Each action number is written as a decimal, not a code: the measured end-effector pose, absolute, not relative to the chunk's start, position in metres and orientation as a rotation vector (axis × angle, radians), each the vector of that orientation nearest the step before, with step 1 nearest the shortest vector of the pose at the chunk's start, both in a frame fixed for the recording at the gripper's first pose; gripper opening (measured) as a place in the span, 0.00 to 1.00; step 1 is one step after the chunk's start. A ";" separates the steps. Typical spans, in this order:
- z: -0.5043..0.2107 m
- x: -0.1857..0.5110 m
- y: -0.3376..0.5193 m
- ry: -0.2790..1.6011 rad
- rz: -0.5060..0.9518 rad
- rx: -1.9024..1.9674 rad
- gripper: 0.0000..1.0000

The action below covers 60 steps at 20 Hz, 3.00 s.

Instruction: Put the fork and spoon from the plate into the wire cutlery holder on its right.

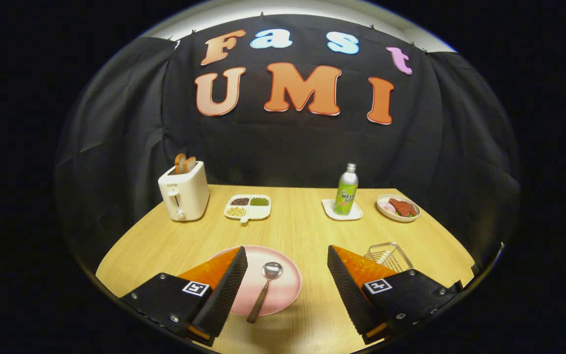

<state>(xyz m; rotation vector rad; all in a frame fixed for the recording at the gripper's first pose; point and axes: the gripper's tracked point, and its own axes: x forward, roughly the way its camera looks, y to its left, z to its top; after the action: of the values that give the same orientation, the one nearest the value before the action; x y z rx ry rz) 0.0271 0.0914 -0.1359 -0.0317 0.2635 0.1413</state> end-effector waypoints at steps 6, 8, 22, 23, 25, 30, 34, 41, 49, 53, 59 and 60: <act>-0.190 0.029 0.119 0.391 0.156 -0.066 0.88; -0.206 0.032 0.126 0.435 0.163 -0.084 0.83; -0.264 0.053 0.133 0.617 0.117 -0.048 0.37; -0.268 0.053 0.133 0.627 0.114 -0.050 0.36; -0.272 0.053 0.133 0.634 0.105 -0.053 0.30; -0.273 0.056 0.130 0.619 0.086 -0.066 0.14; -0.271 0.054 0.124 0.629 0.073 -0.086 0.05; -0.221 0.046 0.103 0.616 0.164 -0.085 0.04; -0.162 0.041 0.010 0.689 0.178 -0.109 0.04; -0.150 0.036 -0.048 0.746 0.151 -0.156 0.04; -0.159 0.023 -0.089 0.877 0.174 -0.223 0.04; -0.158 0.023 -0.096 0.894 0.181 -0.244 0.04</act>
<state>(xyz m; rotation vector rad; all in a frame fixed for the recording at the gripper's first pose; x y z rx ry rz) 0.0229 -0.0956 -0.1580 -0.2441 0.8941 0.1809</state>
